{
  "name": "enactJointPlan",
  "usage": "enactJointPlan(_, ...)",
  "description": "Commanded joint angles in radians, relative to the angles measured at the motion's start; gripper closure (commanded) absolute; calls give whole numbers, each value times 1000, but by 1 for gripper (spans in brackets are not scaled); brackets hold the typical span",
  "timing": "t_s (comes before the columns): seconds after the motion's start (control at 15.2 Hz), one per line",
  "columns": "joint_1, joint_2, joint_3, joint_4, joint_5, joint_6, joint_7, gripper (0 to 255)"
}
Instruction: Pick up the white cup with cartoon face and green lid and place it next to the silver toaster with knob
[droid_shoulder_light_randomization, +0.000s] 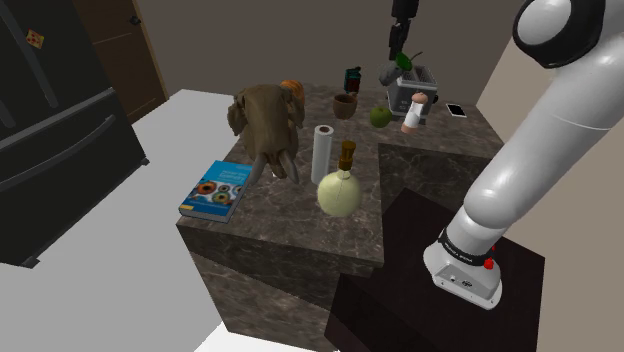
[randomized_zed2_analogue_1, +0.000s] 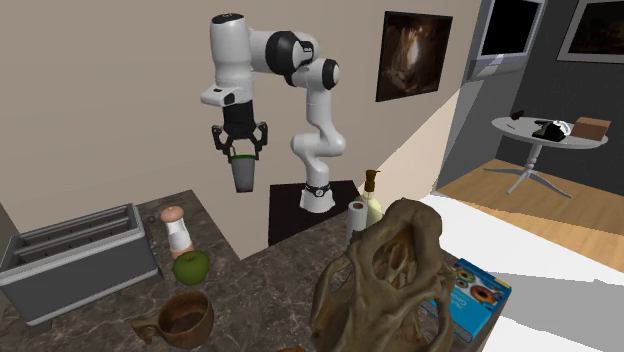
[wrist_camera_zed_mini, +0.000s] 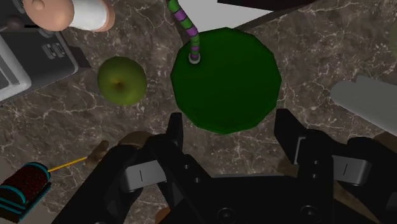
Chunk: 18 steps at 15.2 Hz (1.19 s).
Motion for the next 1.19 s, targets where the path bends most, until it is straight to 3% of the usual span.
enactJointPlan(0.0, -23, 3, -25, -1, -2, 7, -50, 255)
enactJointPlan(0.59, -143, 103, -145, 108, 32, 1, -289, 255)
enactJointPlan(1.12, -300, 287, -231, 319, 129, -42, -512, 255)
